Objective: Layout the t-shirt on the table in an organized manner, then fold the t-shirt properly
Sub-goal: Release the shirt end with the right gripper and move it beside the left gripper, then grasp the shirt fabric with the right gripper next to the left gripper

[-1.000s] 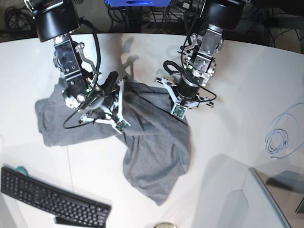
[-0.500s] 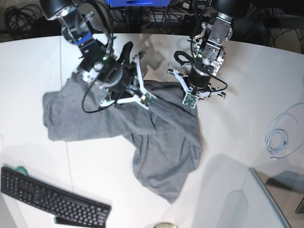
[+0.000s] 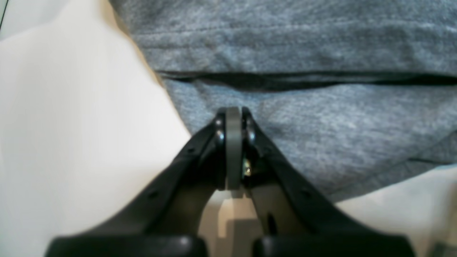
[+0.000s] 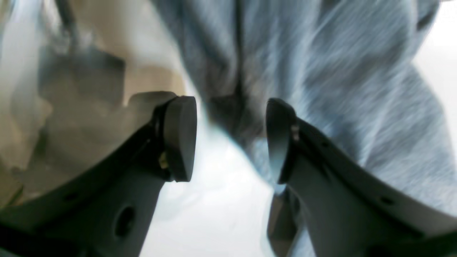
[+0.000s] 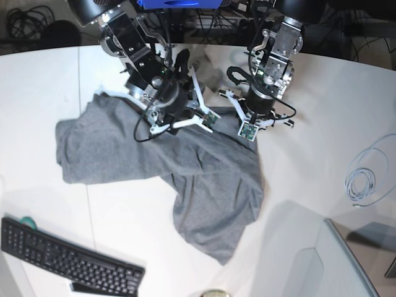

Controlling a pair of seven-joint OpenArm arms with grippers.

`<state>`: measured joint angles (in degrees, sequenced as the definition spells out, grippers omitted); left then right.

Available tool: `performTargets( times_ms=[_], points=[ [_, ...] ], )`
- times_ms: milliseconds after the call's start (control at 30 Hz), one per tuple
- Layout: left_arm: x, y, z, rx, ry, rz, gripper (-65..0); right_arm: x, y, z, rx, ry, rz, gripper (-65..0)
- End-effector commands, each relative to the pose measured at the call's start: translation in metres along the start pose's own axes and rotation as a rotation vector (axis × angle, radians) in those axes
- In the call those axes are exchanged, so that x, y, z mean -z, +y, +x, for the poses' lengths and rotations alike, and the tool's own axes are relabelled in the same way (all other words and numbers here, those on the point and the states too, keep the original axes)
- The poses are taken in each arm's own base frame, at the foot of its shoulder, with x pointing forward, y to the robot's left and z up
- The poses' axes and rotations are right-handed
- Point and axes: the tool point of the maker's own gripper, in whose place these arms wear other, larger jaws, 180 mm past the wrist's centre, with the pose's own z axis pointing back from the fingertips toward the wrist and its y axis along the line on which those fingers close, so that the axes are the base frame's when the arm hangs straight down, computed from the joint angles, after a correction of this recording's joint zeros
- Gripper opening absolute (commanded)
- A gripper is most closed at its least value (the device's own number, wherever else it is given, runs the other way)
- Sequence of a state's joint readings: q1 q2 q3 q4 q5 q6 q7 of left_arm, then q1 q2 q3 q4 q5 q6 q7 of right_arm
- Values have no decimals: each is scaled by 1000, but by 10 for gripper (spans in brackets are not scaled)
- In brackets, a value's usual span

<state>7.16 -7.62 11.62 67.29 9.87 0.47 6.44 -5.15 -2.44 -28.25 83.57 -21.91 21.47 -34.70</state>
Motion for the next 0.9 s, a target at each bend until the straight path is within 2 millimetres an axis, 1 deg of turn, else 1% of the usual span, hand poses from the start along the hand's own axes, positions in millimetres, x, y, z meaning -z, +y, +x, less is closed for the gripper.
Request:
performTargets(
  times_ms=[0, 100, 233, 467, 533, 700, 800, 867],
  points=[
    [-2, -7, -15, 0, 68, -23, -650, -1, -12, 13, 12, -32, -41, -375],
    [-2, -5, -15, 2, 69, -22, -650, 5, -20, 9, 23, -13, -63, -378],
    [-2, -5, -15, 2, 67, -21, -650, 10, -23, 3, 21, 9, -63, -387],
    [0, -3, -13, 4, 65, -18, -650, 9, -24, 2, 20, 9, -65, -543],
    [0, -3, -14, 4, 67, -19, -650, 9, -24, 3, 21, 8, -68, -579],
    [-1, -3, -15, 6, 69, -18, -650, 7, -26, 5, 23, 0, -73, -587],
    [0, -2, -14, 7, 68, -17, -650, -1, -34, 17, 23, -33, -98, -587],
    [0, 0, -15, 10, 69, -15, -650, -9, -41, 29, 24, -68, -120, -588]
  ],
)
